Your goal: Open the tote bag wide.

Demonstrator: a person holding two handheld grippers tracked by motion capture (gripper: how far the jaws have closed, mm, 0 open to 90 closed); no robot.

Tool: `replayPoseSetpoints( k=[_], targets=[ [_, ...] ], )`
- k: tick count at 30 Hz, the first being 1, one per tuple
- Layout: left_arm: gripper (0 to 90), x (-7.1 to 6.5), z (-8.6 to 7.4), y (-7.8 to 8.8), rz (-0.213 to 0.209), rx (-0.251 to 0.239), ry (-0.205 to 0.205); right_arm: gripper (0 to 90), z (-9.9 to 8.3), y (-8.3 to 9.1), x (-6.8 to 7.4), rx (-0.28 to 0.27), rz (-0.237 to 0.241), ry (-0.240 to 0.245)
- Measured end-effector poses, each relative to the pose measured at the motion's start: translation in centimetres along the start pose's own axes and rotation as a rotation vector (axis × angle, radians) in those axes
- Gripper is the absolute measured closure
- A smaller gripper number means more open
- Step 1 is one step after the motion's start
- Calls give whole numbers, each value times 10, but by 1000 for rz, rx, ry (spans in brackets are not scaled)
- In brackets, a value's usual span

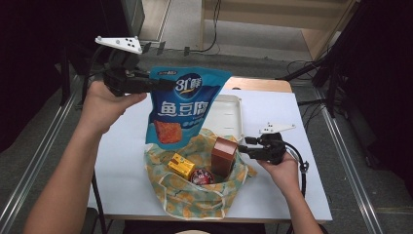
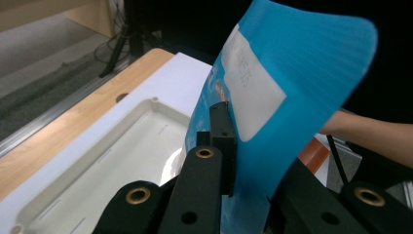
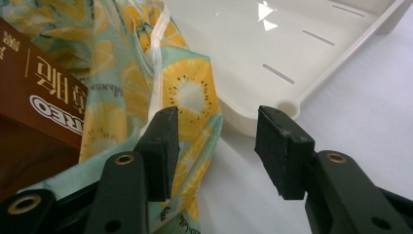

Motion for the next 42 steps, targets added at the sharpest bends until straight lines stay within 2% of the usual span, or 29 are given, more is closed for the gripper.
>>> replayPoseSetpoints(
  k=[6, 12, 18, 26, 31, 36, 42],
  targets=[
    [900, 11, 6, 13, 51, -2, 1, 521, 0, 0, 0, -2, 3, -5],
    [900, 28, 8, 11, 90, 7, 16, 522, 0, 0, -1, -2, 2, -7],
    [900, 49, 8, -7, 114, 50, 32, 522, -1, 0, 0, 0, 4, -11],
    [900, 75, 8, -31, 123, 39, 41, 522, -2, 1, 0, -1, 4, -13],
    [900, 84, 9, -50, 121, 46, 42, 522, -4, 1, 1, 0, 4, -13],
    [900, 92, 10, -70, 104, 30, 59, 522, -6, 1, 2, 5, 5, -13],
    [900, 99, 4, -95, 89, 33, 44, 522, -8, 3, 2, 6, 3, -18]
  ],
)
Point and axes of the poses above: each handheld gripper's, and its own axes: y roughly backward along the jaws, z roughly out of its top, x roughly to its left, the point moved 1 cm from there along -y, roughly forward along the jaws, and after that the axes turned 1 degree about z, right-handed, at the moved point
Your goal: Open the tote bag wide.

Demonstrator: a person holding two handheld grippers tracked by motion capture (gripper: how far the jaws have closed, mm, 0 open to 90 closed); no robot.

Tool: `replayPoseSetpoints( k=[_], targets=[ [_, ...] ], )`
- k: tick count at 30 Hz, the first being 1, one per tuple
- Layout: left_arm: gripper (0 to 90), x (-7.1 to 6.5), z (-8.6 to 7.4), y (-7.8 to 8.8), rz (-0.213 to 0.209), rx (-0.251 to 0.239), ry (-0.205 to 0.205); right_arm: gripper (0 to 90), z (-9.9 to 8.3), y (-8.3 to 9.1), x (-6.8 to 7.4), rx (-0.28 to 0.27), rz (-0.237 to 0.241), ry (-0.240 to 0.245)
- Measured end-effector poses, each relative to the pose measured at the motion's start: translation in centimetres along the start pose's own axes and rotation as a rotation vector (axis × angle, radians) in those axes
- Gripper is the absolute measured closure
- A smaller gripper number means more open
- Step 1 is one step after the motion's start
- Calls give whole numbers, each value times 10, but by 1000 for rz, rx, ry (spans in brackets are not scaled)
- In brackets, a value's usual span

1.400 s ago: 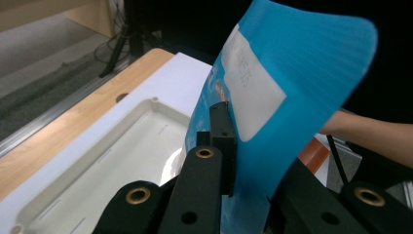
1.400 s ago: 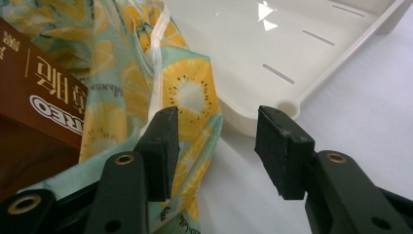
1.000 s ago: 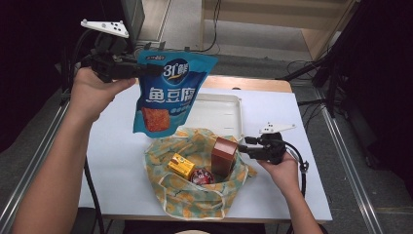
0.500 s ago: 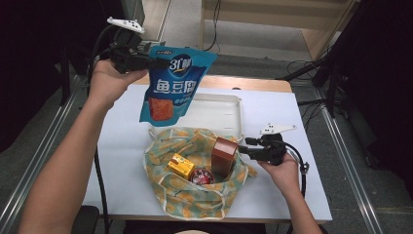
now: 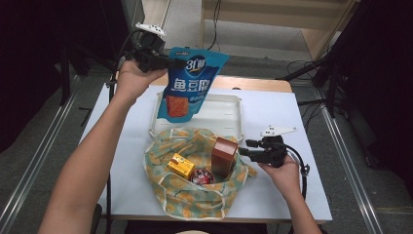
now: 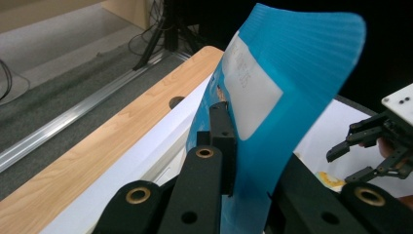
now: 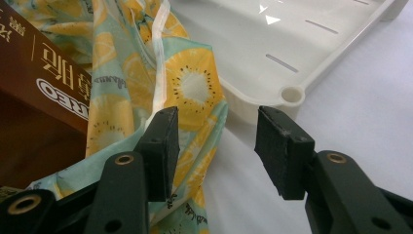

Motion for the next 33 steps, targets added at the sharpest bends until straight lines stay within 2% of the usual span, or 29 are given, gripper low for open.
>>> replayPoseSetpoints(
  k=[3, 6, 8, 12, 15, 19, 21, 23, 28, 33],
  targets=[
    [900, 3, -6, -10, 4, 10, -5, 522, 0, 1, 0, 1, -3, -2],
    [900, 7, -11, -14, 5, 15, -1, 522, -1, 2, -1, -2, -2, -2],
    [900, 10, -16, -13, 16, 11, 5, 522, -1, 2, -1, -1, -3, -3],
    [900, 17, -27, -7, 10, -24, 38, 522, -1, 1, 0, 3, -1, -3],
    [900, 20, -35, -2, 18, -20, 47, 523, -1, 0, 0, 3, -3, -4],
    [896, 19, -41, 3, 37, 17, -5, 523, 0, -1, 1, 10, 1, 2],
    [895, 19, -46, 4, 45, 40, -14, 523, 0, -2, 1, 12, 2, 6],
    [892, 22, -53, 3, 28, 55, -3, 523, 0, -3, 1, 17, 3, 11],
    [875, 18, -55, 0, 14, 41, -5, 523, 1, -4, 2, 18, 6, 13],
    [815, 16, -61, -6, -8, 38, 0, 523, 1, -4, 2, 18, 7, 13]
  ],
)
Point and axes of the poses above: each handheld gripper's, and its own axes: y roughly backward along the jaws, z roughly out of its top, x roughly to its left, the point moved 1 cm from there along -y, roughly forward along the jaws, and after that the axes turned 1 degree about z, right-handed, at the moved point
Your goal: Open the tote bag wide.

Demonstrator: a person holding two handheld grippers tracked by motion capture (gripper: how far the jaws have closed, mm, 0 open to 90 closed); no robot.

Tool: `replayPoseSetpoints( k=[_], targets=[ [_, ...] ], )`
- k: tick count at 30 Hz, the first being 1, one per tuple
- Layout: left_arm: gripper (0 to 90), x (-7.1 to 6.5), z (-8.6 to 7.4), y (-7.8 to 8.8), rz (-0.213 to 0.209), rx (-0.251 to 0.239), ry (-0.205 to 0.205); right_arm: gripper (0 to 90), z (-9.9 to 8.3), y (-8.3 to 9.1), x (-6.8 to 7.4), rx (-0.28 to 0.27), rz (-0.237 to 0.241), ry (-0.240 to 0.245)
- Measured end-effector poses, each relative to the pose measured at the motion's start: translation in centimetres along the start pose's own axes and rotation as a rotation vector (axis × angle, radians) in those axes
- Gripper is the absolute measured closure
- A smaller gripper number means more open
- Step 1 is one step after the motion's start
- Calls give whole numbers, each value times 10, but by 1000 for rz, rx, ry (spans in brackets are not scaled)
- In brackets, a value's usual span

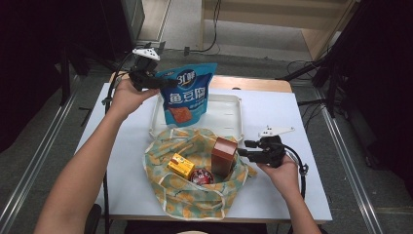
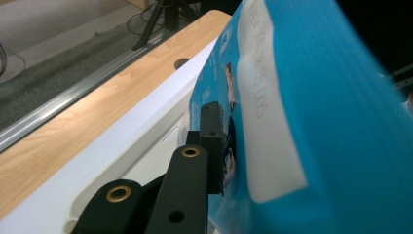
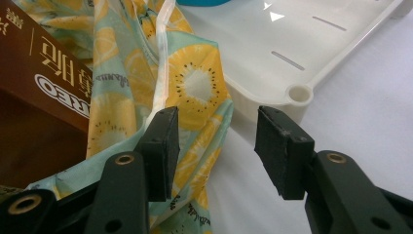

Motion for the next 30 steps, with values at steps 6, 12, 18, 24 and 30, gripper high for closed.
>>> replayPoseSetpoints(
  k=[6, 12, 18, 24, 30],
  targets=[
    [549, -2, -3, 0, 45, 22, -16, 523, -1, 1, -1, 1, -3, 0],
    [473, -4, -12, 6, 32, -4, 13, 523, -1, 1, 0, 5, -2, -3],
    [462, -1, -30, 10, 28, 15, 44, 523, -1, 0, 0, 5, -2, 0],
    [460, -2, -46, 11, 28, 50, 64, 523, -1, -1, 0, 8, -1, 1],
    [464, -4, -67, 7, 39, 56, 79, 523, -1, -1, 0, 10, -1, 3]
  ],
)
Point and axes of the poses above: each handheld gripper's, and its own axes: y roughly backward along the jaws, z roughly out of its top, x roughly to its left, the point moved 1 cm from there along -y, roughly forward along the jaws, and after that the axes turned 1 degree about z, right-handed, at the moved point
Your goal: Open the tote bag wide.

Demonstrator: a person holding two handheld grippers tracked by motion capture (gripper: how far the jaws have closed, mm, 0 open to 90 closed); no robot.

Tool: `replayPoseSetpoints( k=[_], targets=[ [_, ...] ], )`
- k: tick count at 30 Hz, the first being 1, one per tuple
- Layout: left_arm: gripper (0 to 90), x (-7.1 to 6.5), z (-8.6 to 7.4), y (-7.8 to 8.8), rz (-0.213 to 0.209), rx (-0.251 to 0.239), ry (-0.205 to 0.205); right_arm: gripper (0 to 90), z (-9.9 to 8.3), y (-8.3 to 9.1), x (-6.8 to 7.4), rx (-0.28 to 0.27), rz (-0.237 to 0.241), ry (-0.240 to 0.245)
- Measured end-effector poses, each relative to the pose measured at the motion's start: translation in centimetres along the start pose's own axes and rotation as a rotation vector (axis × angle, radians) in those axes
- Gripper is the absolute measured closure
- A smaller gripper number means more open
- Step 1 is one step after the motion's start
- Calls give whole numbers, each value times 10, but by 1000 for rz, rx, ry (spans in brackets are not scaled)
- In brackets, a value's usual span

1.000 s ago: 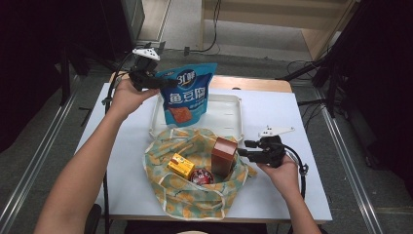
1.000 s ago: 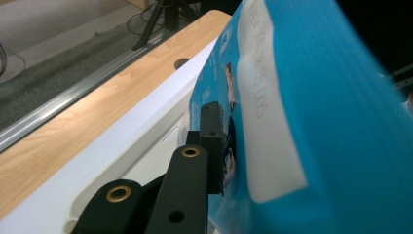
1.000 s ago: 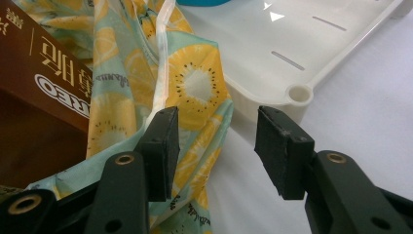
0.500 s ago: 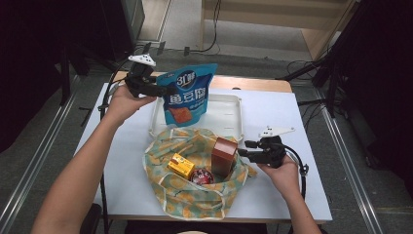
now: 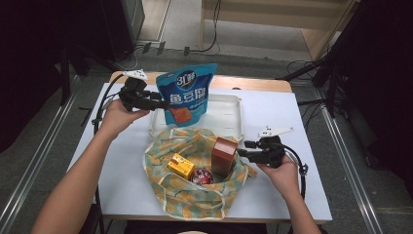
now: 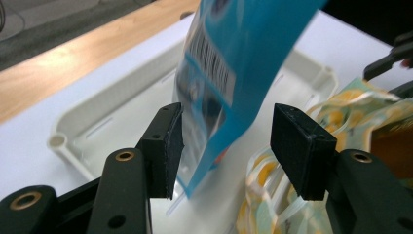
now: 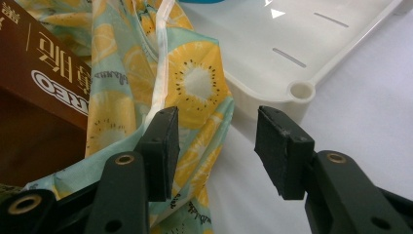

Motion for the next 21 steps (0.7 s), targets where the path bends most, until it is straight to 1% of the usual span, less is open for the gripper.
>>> replayPoseSetpoints(
  k=[2, 3, 4, 6, 7, 8, 10, 12, 14, 15, 16, 18, 20, 21],
  targets=[
    [465, 0, -6, -2, -8, 15, 10, 523, 0, 0, 0, 1, 1, -2],
    [466, 0, -10, -4, 1, 10, 10, 523, 0, 0, 0, 2, 1, -2],
    [471, 0, -13, -5, -3, 14, 15, 523, 0, -1, 0, 3, 1, -2],
    [481, 1, -18, -9, -5, 30, 26, 523, 1, -1, 0, 4, 3, 1],
    [487, 2, -20, -11, -3, 47, 32, 523, 1, -1, 0, 4, 5, -1],
    [501, 2, -22, -14, 0, 51, 37, 523, 1, -2, 1, 4, 5, 1],
    [563, 3, -26, -19, 2, 46, 48, 523, 1, -2, 1, 5, 4, 2],
    [660, 4, -28, -24, -2, 62, 58, 523, 2, -2, 1, 5, 3, 2],
    [742, 4, -30, -30, 21, 72, 72, 523, 2, -2, 1, 6, 4, 2],
    [773, 4, -31, -32, 33, 72, 82, 523, 2, -2, 1, 6, 3, 3],
    [820, 5, -31, -34, 34, 64, 93, 523, 2, -2, 1, 6, 3, 3],
    [860, 5, -31, -35, 39, 57, 97, 523, 2, -2, 1, 5, 3, 3],
    [900, 3, -30, -38, 59, 51, 98, 523, 2, -1, 0, 1, 2, 6],
    [900, 3, -29, -39, 67, 49, 96, 523, 2, -1, 0, 1, 2, 6]
  ],
)
Point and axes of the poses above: each handheld gripper's, and its own axes: y roughly backward along the jaws, z roughly out of its top, x roughly to its left, the point moved 1 cm from there along -y, roughly forward along the jaws, and after that the axes turned 1 degree about z, right-handed, at the moved point
